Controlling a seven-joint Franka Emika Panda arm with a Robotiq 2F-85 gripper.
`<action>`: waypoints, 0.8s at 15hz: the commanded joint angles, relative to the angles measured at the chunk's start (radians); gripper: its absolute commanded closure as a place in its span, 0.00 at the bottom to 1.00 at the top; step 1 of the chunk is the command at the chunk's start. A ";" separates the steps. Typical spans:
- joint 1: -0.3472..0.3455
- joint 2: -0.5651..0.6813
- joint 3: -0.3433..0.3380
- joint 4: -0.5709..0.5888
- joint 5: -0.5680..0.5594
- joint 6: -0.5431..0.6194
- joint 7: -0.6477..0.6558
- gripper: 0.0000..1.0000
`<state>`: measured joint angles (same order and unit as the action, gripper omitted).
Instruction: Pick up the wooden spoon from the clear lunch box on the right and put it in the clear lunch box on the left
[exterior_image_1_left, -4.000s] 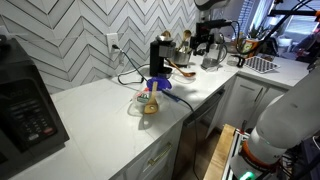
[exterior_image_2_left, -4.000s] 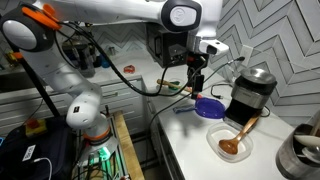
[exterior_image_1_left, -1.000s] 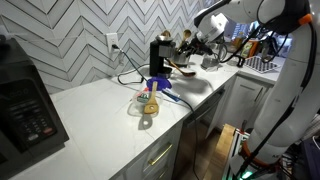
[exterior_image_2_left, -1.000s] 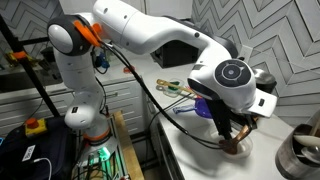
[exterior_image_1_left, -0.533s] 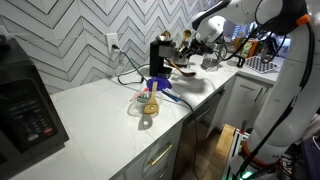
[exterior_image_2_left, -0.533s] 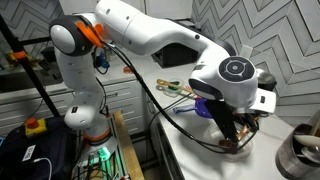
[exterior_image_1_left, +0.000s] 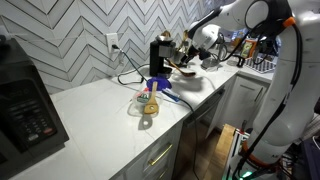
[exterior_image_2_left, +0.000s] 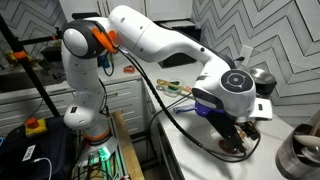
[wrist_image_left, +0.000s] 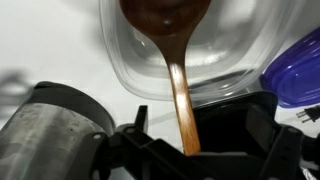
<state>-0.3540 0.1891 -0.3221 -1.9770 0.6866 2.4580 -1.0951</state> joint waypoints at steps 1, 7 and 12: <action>-0.038 0.052 0.036 0.001 0.000 0.058 -0.038 0.00; -0.066 0.086 0.061 0.000 -0.025 0.048 -0.024 0.32; -0.088 0.109 0.115 0.006 0.067 0.075 -0.076 0.41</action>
<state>-0.4109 0.2777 -0.2494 -1.9757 0.6985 2.5029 -1.1138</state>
